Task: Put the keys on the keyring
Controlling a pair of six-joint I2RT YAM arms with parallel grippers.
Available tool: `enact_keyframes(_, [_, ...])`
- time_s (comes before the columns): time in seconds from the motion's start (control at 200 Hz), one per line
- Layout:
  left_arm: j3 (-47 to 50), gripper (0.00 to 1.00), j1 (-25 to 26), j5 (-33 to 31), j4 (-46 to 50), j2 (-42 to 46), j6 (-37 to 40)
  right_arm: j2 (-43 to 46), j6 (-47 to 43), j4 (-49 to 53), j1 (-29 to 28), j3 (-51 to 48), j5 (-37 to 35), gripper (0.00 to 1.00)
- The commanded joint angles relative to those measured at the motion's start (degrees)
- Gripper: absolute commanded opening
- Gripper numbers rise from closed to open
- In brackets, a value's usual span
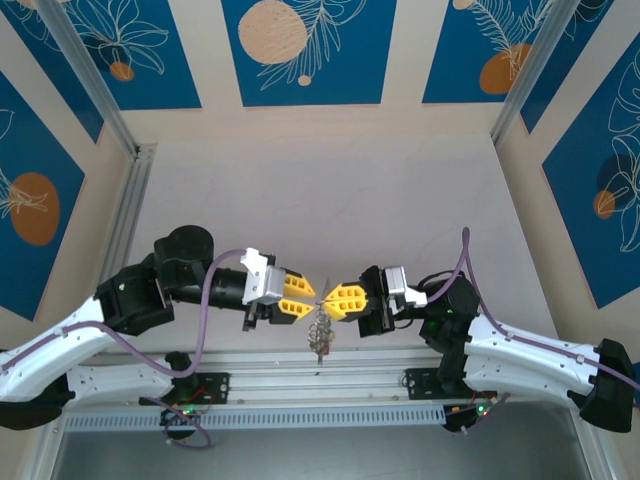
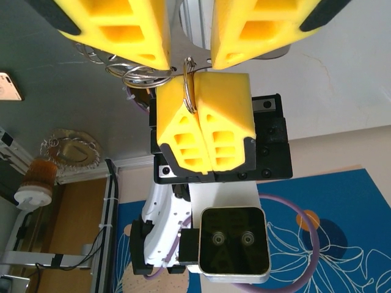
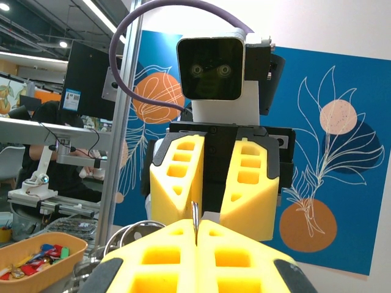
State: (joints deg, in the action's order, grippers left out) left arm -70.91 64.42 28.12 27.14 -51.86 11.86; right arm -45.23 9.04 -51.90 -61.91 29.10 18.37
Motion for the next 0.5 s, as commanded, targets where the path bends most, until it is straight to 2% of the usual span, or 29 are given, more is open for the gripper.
enact_keyframes(0.0, [0.2, 0.25, 0.7, 2.1, -2.5, -0.5, -0.8, 0.4, -0.2, -4.1, -0.4, 0.0, -1.4, 0.0])
enact_keyframes(0.195, [0.0, 0.25, 0.7, 2.3, -2.8, -1.5, -0.8, 0.1, -0.5, -4.7, -0.4, -0.1, -1.7, 0.0])
enact_keyframes(0.495, [0.7, 0.0, 0.8, 1.6, -3.8, -1.0, -0.8, -0.6, -0.6, -6.3, -0.3, -0.6, -2.2, 0.0])
